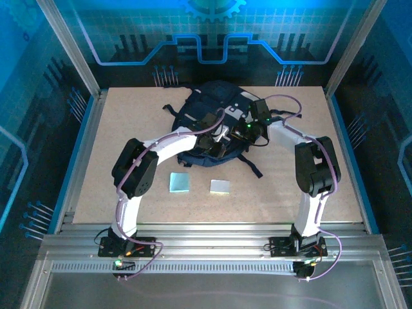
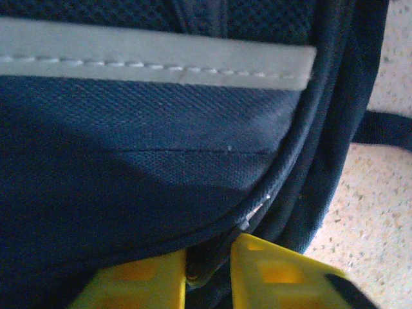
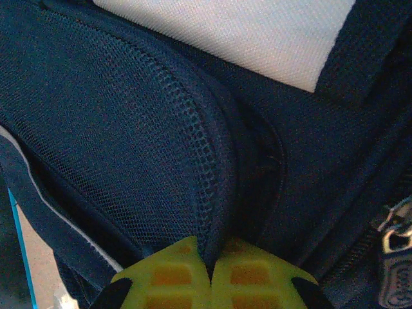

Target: Pack the student bag

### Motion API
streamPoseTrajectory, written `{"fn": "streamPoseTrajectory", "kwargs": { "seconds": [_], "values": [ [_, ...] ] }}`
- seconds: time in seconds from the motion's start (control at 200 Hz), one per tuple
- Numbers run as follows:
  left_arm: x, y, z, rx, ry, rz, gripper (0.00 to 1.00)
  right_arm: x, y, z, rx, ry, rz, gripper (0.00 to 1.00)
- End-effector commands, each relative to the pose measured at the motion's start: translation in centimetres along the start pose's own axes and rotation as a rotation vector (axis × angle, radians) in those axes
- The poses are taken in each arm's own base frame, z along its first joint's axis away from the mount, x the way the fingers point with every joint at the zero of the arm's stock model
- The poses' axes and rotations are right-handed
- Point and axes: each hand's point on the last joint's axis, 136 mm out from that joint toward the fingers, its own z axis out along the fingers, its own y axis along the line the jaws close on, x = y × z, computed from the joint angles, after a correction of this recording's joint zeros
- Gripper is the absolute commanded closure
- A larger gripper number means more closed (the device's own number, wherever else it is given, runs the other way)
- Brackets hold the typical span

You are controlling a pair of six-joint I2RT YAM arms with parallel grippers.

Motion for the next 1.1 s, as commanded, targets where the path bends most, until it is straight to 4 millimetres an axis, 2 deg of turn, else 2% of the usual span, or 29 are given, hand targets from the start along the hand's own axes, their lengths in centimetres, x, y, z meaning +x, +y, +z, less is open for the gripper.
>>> {"fn": "streamPoseTrajectory", "kwargs": {
  "seconds": [0.0, 0.055, 0.185, 0.305, 0.405, 0.52, 0.67, 0.77, 0.81, 0.88, 0.991, 1.041, 1.096],
  "values": [
    [-1.7, -1.5, 0.4, 0.027, -0.052, 0.029, 0.88, -0.7, 4.4, -2.1, -0.137, -0.018, -0.063, 1.00],
    [-1.6, -1.5, 0.0, 0.025, -0.051, 0.028, 1.00, -0.7, 4.0, -2.1, -0.126, -0.021, -0.064, 1.00],
    [-0.5, -1.5, -1.5, 0.020, -0.026, 0.028, 1.00, -1.1, 2.3, -2.2, -0.077, -0.035, -0.065, 1.00],
    [2.1, -0.8, -2.8, -0.010, 0.058, 0.030, 1.00, -1.9, 0.9, -2.4, -0.061, -0.056, -0.044, 1.00],
    [4.0, 1.1, -3.4, -0.082, 0.120, 0.004, 1.00, -2.5, 0.2, -2.9, -0.061, -0.067, -0.038, 1.00],
    [4.9, 3.4, -4.1, -0.111, 0.140, -0.090, 1.00, -2.9, -0.1, -3.3, -0.054, -0.077, -0.044, 1.00],
    [4.8, 6.4, -5.9, -0.134, 0.108, -0.188, 1.00, -3.3, -0.5, -3.7, -0.048, -0.081, -0.045, 1.00],
    [4.4, 8.9, -7.0, -0.198, 0.073, -0.244, 1.00, -3.5, -0.6, -3.8, -0.045, -0.087, -0.050, 1.00],
    [4.0, 9.4, -7.4, -0.198, 0.057, -0.270, 1.00, -3.5, -0.6, -3.9, -0.044, -0.090, -0.052, 1.00],
    [3.2, 8.8, -7.6, -0.161, 0.030, -0.284, 1.00, -3.6, -0.5, -4.0, -0.040, -0.092, -0.057, 1.00],
    [1.7, 5.0, -8.0, -0.019, -0.010, -0.255, 1.00, -3.6, -0.1, -4.5, -0.042, -0.090, -0.066, 1.00],
    [1.1, 2.9, -8.2, 0.035, -0.025, -0.227, 1.00, -3.6, -0.1, -5.0, -0.037, -0.093, -0.070, 0.91],
    [0.4, 0.6, -8.5, 0.088, -0.038, -0.191, 1.00, -3.5, 0.0, -5.7, -0.027, -0.101, -0.076, 0.71]
  ]
}}
